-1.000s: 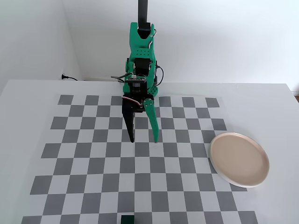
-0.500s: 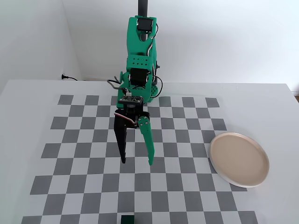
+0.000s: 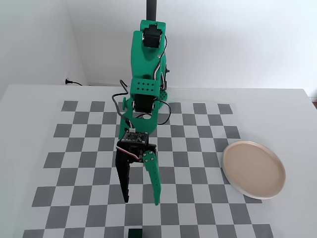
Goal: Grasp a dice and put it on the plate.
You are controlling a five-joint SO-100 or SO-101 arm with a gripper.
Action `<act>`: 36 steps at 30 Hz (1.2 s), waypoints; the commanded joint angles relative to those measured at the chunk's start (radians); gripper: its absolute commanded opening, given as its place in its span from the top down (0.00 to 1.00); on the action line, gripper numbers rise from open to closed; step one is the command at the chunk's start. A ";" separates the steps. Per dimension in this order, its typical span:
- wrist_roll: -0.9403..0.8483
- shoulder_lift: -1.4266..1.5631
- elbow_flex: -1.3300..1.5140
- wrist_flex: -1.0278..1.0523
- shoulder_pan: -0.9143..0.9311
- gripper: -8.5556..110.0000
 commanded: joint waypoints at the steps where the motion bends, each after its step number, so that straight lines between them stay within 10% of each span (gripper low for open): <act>1: -0.003 -0.054 -0.183 -0.015 0.008 0.74; 36: -0.037 -0.603 -0.541 -0.067 0.017 0.79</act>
